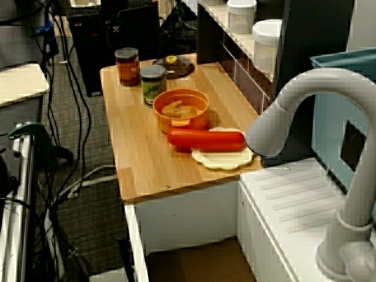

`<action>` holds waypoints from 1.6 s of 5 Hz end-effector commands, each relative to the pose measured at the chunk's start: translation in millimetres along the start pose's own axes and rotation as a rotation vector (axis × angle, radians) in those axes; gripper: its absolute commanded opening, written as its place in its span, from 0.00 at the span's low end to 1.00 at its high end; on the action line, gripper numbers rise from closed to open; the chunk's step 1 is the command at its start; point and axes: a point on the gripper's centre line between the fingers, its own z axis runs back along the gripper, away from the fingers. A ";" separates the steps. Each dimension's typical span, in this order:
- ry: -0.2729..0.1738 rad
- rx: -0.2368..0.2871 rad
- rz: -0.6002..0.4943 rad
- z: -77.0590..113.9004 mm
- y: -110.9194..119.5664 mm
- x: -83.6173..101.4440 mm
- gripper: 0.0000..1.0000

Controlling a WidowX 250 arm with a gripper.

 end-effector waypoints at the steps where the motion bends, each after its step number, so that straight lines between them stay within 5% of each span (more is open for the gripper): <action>1: -0.061 0.074 0.013 29.4 14.3 -7.2 1.00; 5: -0.041 0.116 0.049 15.2 20.2 -10.6 1.00; 6: -0.040 0.118 0.056 14.3 20.2 -9.4 0.00; 8: -0.039 0.123 0.065 12.8 21.4 -6.3 0.00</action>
